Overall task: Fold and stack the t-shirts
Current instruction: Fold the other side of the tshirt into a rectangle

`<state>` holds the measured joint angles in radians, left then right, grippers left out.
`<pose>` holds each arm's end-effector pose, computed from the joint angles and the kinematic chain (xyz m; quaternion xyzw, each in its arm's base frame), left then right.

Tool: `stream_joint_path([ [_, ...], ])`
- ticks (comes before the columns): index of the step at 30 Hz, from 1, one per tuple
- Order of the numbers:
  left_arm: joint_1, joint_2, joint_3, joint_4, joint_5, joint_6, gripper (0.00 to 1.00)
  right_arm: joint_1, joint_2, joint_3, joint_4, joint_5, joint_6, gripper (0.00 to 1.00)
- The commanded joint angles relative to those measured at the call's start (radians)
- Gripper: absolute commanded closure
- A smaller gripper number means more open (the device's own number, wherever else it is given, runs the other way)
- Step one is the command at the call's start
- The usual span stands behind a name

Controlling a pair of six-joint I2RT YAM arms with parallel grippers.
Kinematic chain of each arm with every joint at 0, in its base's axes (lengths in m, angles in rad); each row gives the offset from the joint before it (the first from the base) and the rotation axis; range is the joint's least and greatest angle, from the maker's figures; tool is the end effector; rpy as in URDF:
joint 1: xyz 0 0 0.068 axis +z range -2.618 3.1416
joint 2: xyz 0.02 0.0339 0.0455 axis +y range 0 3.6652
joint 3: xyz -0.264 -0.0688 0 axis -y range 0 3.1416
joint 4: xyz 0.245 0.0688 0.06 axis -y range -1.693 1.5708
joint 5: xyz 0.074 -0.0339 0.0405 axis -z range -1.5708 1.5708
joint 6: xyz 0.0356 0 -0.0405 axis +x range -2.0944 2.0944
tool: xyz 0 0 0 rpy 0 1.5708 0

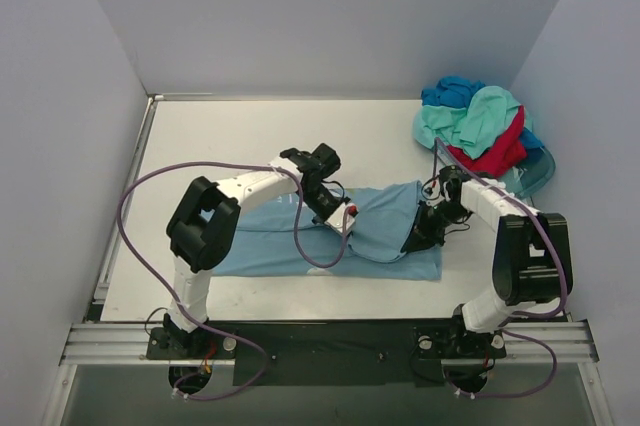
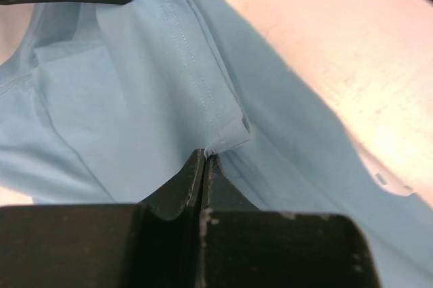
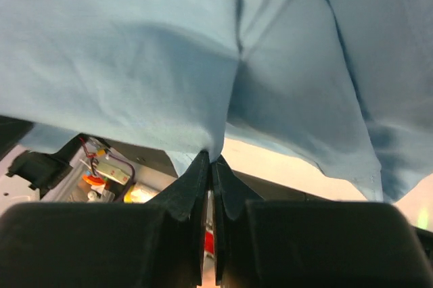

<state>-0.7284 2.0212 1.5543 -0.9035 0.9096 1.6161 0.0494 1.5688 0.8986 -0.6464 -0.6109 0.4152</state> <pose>0.2796 -0.2871 0.2005 0.8408 0.3064 -0.3561 0.2688 0.2733 0.0340 0.1725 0.1346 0.9372 0.3181 0.0490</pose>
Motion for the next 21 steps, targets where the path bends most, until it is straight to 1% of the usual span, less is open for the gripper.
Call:
stream_joint_path([
  [1, -0.006, -0.013, 0.023, -0.149, 0.141, 0.047, 1.00, 0.001, -0.038, -0.044, -0.070, 0.006, -0.026, 1.00],
  [3, -0.005, 0.003, 0.038, -0.201, 0.156, 0.094, 1.00, -0.008, -0.042, -0.033, -0.082, 0.025, -0.029, 1.00],
  [7, -0.005, 0.019, 0.041, -0.225, 0.163, 0.122, 1.00, -0.005, -0.038, -0.029, -0.101, 0.048, -0.036, 1.00],
  [9, -0.003, 0.020, 0.036, -0.195, 0.155, 0.069, 1.00, 0.003, -0.035, -0.035, -0.093, 0.046, -0.030, 1.00],
  [12, 0.000, 0.024, 0.024, -0.092, 0.141, -0.019, 1.00, 0.006, -0.027, -0.014, -0.082, 0.027, -0.018, 1.00],
  [13, -0.002, 0.022, 0.018, -0.066, 0.140, -0.097, 0.96, 0.004, -0.027, -0.004, -0.076, 0.016, -0.004, 1.00],
  [14, -0.002, 0.022, 0.015, 0.002, 0.135, -0.152, 0.93, 0.004, -0.023, 0.017, -0.073, 0.029, 0.003, 1.00],
  [15, 0.000, 0.020, 0.010, 0.085, 0.132, -0.247, 0.86, 0.001, -0.021, 0.031, -0.068, 0.040, 0.020, 1.00],
  [16, 0.001, 0.019, 0.009, 0.121, 0.111, -0.306, 0.82, -0.002, -0.013, 0.054, -0.062, 0.071, 0.026, 1.00],
  [17, 0.003, 0.019, 0.000, 0.196, 0.080, -0.384, 0.76, -0.009, -0.007, 0.066, -0.047, 0.086, 0.042, 1.00],
  [19, 0.004, 0.014, -0.013, 0.273, 0.034, -0.468, 0.70, -0.019, 0.022, 0.100, -0.017, 0.106, 0.065, 0.99],
  [20, 0.009, 0.013, -0.014, 0.291, 0.022, -0.484, 0.66, -0.019, 0.052, 0.120, -0.006, 0.094, 0.074, 0.97],
  [21, 0.012, 0.013, -0.019, 0.313, 0.008, -0.527, 0.61, -0.017, 0.072, 0.131, 0.023, 0.083, 0.092, 0.89],
])
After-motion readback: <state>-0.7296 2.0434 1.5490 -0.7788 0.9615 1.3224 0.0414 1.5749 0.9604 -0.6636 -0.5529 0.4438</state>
